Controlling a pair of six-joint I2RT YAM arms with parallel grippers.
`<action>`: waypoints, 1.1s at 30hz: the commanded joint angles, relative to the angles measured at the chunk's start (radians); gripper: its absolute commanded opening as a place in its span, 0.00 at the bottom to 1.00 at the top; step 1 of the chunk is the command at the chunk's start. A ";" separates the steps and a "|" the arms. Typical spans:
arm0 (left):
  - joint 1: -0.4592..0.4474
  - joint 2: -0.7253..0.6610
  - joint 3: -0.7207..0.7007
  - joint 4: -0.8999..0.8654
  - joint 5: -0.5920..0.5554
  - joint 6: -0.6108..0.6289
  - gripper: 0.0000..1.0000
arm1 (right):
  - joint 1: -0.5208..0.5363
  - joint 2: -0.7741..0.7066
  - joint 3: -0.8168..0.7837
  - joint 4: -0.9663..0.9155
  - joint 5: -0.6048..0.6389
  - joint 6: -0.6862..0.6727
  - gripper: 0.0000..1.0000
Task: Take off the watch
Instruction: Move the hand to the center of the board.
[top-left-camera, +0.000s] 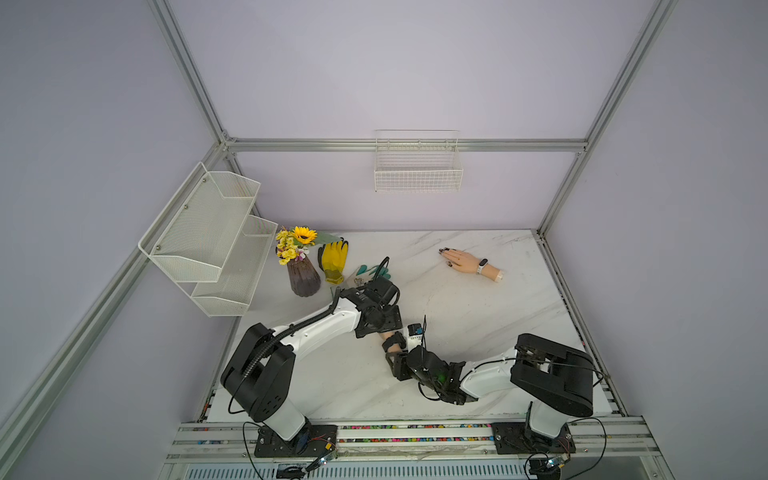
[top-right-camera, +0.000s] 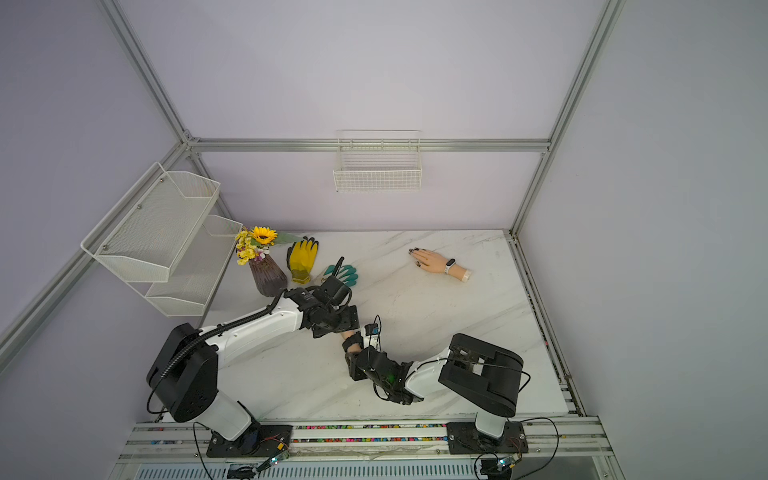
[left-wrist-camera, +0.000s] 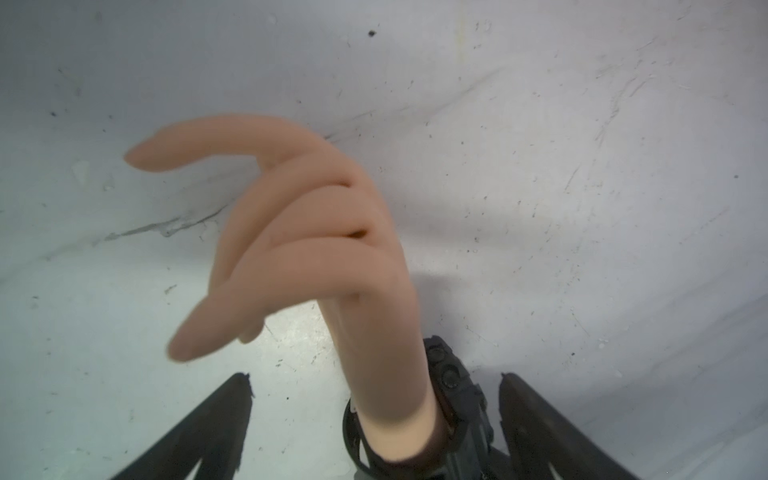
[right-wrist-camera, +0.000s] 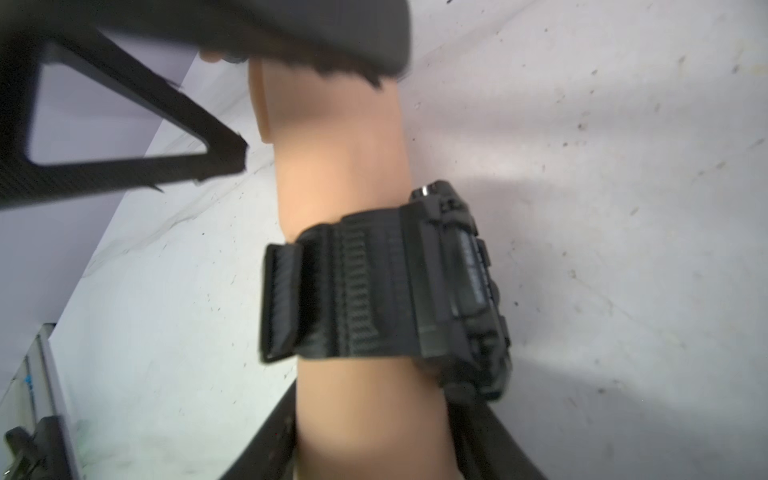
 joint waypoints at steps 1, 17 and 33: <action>0.019 -0.179 -0.029 0.061 -0.050 0.075 1.00 | -0.026 -0.072 -0.053 0.064 -0.179 0.041 0.26; 0.063 -0.796 -0.612 0.270 0.286 -0.168 1.00 | -0.296 -0.232 -0.197 0.258 -0.802 0.028 0.15; 0.079 -0.705 -0.790 0.625 0.385 -0.279 1.00 | -0.355 -0.078 -0.160 0.271 -0.743 0.094 0.74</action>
